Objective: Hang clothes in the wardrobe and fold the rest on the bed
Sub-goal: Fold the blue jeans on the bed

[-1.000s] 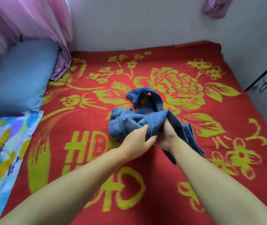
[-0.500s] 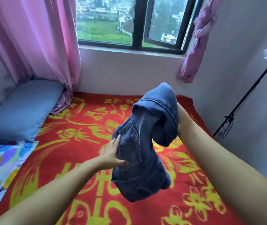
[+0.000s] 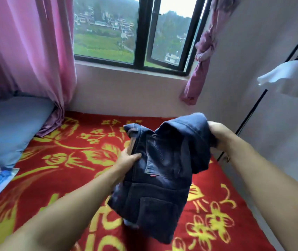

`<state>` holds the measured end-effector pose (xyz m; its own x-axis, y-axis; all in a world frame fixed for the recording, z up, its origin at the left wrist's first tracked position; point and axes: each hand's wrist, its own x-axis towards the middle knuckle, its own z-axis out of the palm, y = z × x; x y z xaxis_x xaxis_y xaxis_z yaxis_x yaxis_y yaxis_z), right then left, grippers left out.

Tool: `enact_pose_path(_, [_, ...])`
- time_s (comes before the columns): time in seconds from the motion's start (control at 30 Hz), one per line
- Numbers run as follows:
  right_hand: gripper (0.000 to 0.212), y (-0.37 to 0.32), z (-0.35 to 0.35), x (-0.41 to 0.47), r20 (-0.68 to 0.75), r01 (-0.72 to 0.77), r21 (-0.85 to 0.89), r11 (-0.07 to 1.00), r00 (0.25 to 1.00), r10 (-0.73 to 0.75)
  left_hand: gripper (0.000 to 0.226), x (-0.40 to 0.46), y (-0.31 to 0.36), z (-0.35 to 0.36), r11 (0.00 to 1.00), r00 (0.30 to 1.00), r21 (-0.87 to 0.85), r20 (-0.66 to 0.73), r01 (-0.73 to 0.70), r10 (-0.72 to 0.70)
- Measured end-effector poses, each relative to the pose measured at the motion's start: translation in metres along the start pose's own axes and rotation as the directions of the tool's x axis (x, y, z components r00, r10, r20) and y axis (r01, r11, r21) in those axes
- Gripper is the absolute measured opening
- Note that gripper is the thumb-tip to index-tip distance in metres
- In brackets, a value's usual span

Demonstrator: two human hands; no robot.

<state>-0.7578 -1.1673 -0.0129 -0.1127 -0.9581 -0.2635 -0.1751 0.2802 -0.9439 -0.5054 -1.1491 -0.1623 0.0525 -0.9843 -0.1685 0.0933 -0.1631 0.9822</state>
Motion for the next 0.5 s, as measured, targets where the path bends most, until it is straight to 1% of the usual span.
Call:
enact_pose_path(0.03, [0.020, 0.008, -0.004, 0.003, -0.013, -0.057, -0.391, 0.919, 0.998, 0.056, 0.028, 0.000, 0.019, -0.001, 0.979, 0.991, 0.159, -0.002, -0.130, 0.132])
enact_pose_path(0.07, [0.016, 0.013, -0.006, 0.003, -0.025, -0.073, -0.740, 0.669, 0.996, 0.082, 0.026, -0.001, 0.036, -0.002, 0.911, 0.966, 0.324, 0.046, -0.254, 0.253])
enact_pose_path(0.1, [0.028, 0.014, -0.004, 0.004, -0.025, -0.037, -0.927, 0.374, 0.999, 0.036, 0.025, -0.003, 0.050, -0.003, 0.800, 0.926, 0.471, 0.128, -0.372, 0.355])
enact_pose_path(0.13, [0.049, 0.011, 0.004, 0.002, 0.032, 0.046, -0.961, 0.272, 0.998, -0.053, 0.025, -0.008, 0.062, -0.001, 0.674, 0.877, 0.568, 0.225, -0.472, 0.425])
enact_pose_path(0.17, [0.070, 0.001, 0.015, -0.001, 0.129, 0.186, -0.920, 0.346, 0.975, -0.182, 0.025, -0.015, 0.077, -0.001, 0.553, 0.824, 0.622, 0.320, -0.555, 0.467])
enact_pose_path(0.2, [0.086, -0.011, 0.026, -0.005, 0.247, 0.347, -0.830, 0.436, 0.930, -0.271, 0.026, -0.020, 0.088, 0.000, 0.467, 0.783, 0.640, 0.399, -0.611, 0.478])
enact_pose_path(0.23, [0.097, -0.025, 0.036, -0.010, 0.360, 0.469, -0.741, 0.481, 0.882, -0.305, 0.028, -0.025, 0.100, 0.000, 0.410, 0.752, 0.642, 0.452, -0.648, 0.480])
enact_pose_path(0.27, [0.101, -0.038, 0.044, -0.015, 0.457, 0.532, -0.671, 0.517, 0.846, -0.277, 0.029, -0.030, 0.112, -0.003, 0.377, 0.736, 0.644, 0.485, -0.666, 0.473])
enact_pose_path(0.3, [0.098, -0.049, 0.049, -0.021, 0.528, 0.544, -0.624, 0.560, 0.823, -0.211, 0.028, -0.036, 0.124, -0.007, 0.350, 0.732, 0.657, 0.497, -0.668, 0.466])
enact_pose_path(0.33, [0.086, -0.057, 0.050, -0.026, 0.580, 0.541, -0.580, 0.608, 0.799, -0.158, 0.026, -0.041, 0.131, -0.012, 0.318, 0.733, 0.679, 0.496, -0.662, 0.466])
enact_pose_path(0.37, [0.065, -0.062, 0.048, -0.030, 0.611, 0.543, -0.550, 0.635, 0.779, -0.137, 0.025, -0.045, 0.137, -0.018, 0.281, 0.734, 0.708, 0.482, -0.648, 0.478])
enact_pose_path(0.4, [0.044, -0.066, 0.048, -0.036, 0.629, 0.563, -0.531, 0.633, 0.763, -0.150, 0.026, -0.048, 0.142, -0.023, 0.252, 0.732, 0.730, 0.466, -0.636, 0.497])
enact_pose_path(0.43, [0.030, -0.070, 0.048, -0.040, 0.641, 0.600, -0.523, 0.606, 0.745, -0.184, 0.031, -0.051, 0.144, -0.027, 0.247, 0.735, 0.737, 0.460, -0.629, 0.498])
enact_pose_path(0.47, [0.023, -0.074, 0.050, -0.043, 0.645, 0.628, -0.514, 0.584, 0.732, -0.220, 0.042, -0.052, 0.147, -0.032, 0.280, 0.758, 0.732, 0.472, -0.622, 0.449])
enact_pose_path(0.5, [0.021, -0.079, 0.052, -0.046, 0.642, 0.650, -0.505, 0.568, 0.723, -0.256, 0.059, -0.053, 0.151, -0.038, 0.359, 0.790, 0.707, 0.505, -0.610, 0.347])
